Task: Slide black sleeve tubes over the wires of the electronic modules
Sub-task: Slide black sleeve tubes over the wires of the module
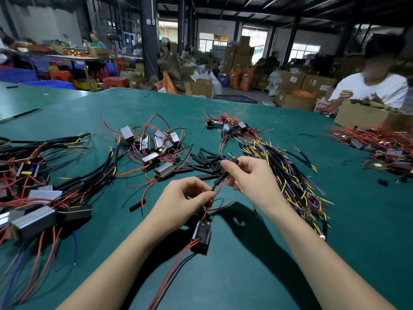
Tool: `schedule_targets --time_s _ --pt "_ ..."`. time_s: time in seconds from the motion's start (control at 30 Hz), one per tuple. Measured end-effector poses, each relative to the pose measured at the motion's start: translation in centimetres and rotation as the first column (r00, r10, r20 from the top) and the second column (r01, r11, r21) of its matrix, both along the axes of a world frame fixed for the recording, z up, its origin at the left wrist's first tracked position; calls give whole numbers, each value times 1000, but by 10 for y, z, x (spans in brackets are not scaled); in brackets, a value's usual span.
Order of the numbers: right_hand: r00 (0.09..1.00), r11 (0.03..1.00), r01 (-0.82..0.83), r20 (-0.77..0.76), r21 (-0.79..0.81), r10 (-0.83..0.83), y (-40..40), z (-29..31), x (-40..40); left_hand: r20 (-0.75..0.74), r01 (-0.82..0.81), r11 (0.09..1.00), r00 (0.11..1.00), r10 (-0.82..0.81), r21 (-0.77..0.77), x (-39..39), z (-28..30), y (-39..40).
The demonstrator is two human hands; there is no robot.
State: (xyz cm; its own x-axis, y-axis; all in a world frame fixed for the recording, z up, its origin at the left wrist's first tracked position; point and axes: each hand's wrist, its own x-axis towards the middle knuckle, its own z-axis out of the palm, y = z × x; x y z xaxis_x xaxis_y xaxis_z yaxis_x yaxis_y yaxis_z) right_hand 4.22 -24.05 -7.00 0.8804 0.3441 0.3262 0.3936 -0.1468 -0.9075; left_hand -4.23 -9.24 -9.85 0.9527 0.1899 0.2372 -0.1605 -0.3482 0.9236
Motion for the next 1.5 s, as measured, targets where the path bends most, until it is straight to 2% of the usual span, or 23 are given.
schedule_targets --time_s 0.13,0.33,0.43,0.53,0.63,0.77,1.07,1.23,1.3,1.43,1.5 --pt "997 999 -48 -61 5 49 2 -6 -2 -14 -32 997 999 31 -64 0 -2 -2" --pt "987 994 -105 -119 16 106 5 -9 -5 -32 -185 977 983 182 -104 1 -2 -4" --pt "968 986 -156 -188 55 164 8 -12 -8 14 -208 978 978 208 -4 2 -3 -4" --pt "975 990 -133 -174 52 140 7 -15 -8 19 -181 978 983 180 100 1 -3 -4" --pt "978 992 -109 -172 62 118 7 -16 -8 53 -152 981 988 147 124 0 -3 -2" --pt "962 983 -162 -206 87 177 8 -14 -9 123 -161 978 982 145 134 1 -1 -2" --pt "940 957 -111 -284 269 189 1 -13 -7 -27 -81 983 996 87 163 -2 2 3" --pt "956 943 -33 -265 330 126 7 -12 -11 -102 -34 939 992 73 342 -4 9 8" --pt "956 946 -67 -251 318 152 10 -9 -13 -73 -29 952 996 53 305 -4 12 9" --pt "949 950 -178 -209 256 234 13 -3 -15 76 -42 994 997 34 105 -5 13 -5" --pt "954 956 -183 -194 230 230 13 0 -13 51 -26 996 998 22 84 -3 11 -8"
